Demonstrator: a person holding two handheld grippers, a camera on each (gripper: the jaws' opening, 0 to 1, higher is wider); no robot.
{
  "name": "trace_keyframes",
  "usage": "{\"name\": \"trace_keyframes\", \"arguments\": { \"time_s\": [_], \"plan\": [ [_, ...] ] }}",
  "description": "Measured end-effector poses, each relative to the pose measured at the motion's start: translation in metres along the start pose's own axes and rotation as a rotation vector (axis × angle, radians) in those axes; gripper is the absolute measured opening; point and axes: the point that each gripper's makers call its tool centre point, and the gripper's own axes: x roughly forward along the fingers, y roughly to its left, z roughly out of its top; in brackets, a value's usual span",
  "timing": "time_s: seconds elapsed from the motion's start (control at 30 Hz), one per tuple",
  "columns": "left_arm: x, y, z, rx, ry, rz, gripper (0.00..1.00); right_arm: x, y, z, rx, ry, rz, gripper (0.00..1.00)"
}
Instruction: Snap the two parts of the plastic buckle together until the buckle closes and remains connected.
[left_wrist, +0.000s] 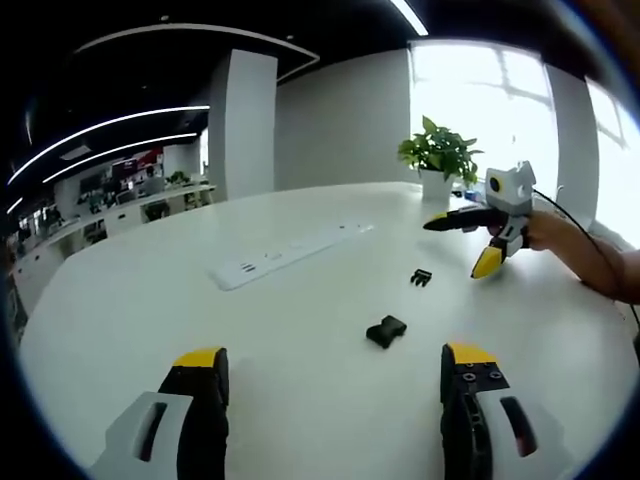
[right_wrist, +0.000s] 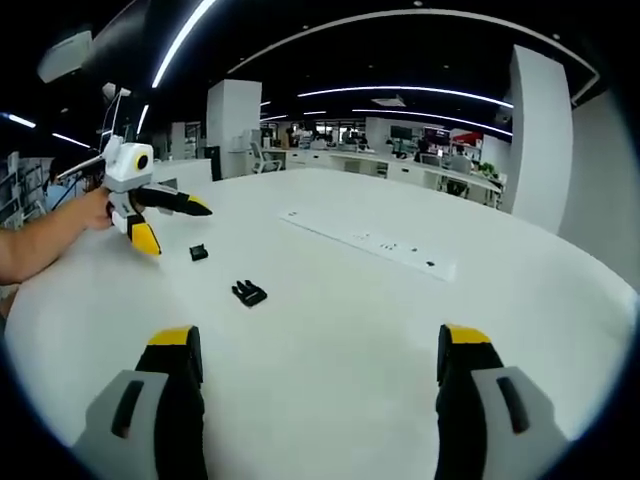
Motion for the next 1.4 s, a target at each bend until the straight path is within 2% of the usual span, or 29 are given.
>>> {"name": "trace_keyframes", "arguments": {
  "time_s": [0.17,0.43,0.83,1.17,1.4],
  "plan": [
    [-0.001,0.0,0.001,0.008,0.007,-0.003,0.89,0.003,0.001,0.002,-0.007,-0.001,0.005,0.99],
    [0.001,0.0,0.017,0.008,-0.02,-0.013,0.88,0.005,-0.002,0.011,-0.015,-0.008,0.008,0.98],
    [0.006,0.0,0.018,0.016,-0.008,-0.019,0.87,0.014,0.003,0.02,-0.026,-0.018,0.035,0.98],
    [0.012,0.006,0.022,0.016,-0.01,-0.017,0.87,0.019,-0.003,0.021,-0.024,-0.019,0.035,0.98],
    [0.016,0.005,0.018,0.018,0.001,-0.023,0.87,0.023,-0.007,0.022,-0.025,-0.016,0.031,0.98]
  ]
}}
